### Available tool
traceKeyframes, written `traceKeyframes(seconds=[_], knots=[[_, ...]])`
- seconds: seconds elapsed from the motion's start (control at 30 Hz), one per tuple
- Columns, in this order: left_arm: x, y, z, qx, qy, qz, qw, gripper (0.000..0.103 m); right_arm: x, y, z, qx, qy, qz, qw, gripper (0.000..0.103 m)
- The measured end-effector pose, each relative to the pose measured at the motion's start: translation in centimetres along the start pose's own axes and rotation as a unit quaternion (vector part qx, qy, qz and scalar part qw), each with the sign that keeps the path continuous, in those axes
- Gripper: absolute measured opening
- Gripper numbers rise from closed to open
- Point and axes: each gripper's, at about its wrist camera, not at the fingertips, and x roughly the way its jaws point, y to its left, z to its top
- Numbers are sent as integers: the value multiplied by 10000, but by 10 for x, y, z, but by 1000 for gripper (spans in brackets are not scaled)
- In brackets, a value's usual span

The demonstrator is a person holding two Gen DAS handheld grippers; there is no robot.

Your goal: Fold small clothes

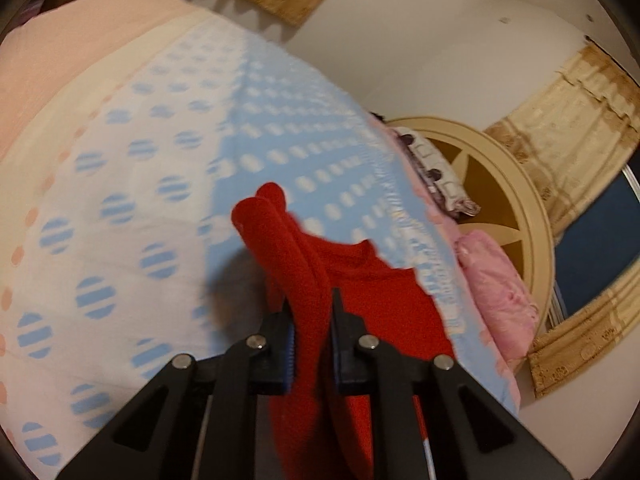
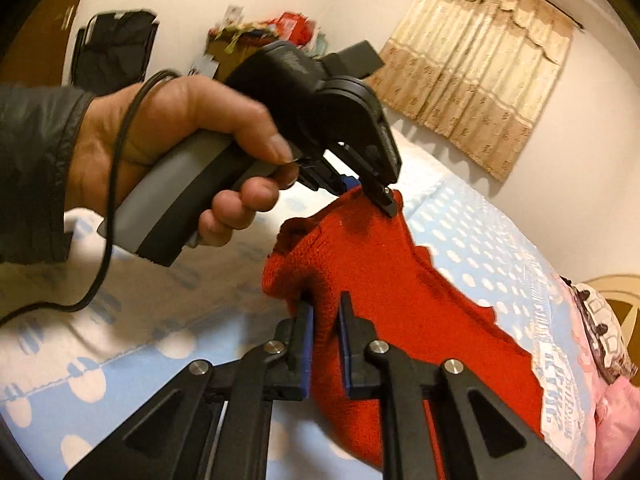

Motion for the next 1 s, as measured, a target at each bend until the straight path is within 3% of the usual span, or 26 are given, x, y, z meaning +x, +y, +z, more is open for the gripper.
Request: traceKeyframes(seconds=[0.4, 1.0], knots=[[43, -72, 13, 295, -11, -399, 9988, 14, -36, -84, -32, 996, -165, -406, 9941, 8], [91, -120, 6, 506, 314, -417, 9974, 14, -51, -131, -60, 1814, -77, -434, 9824, 8]])
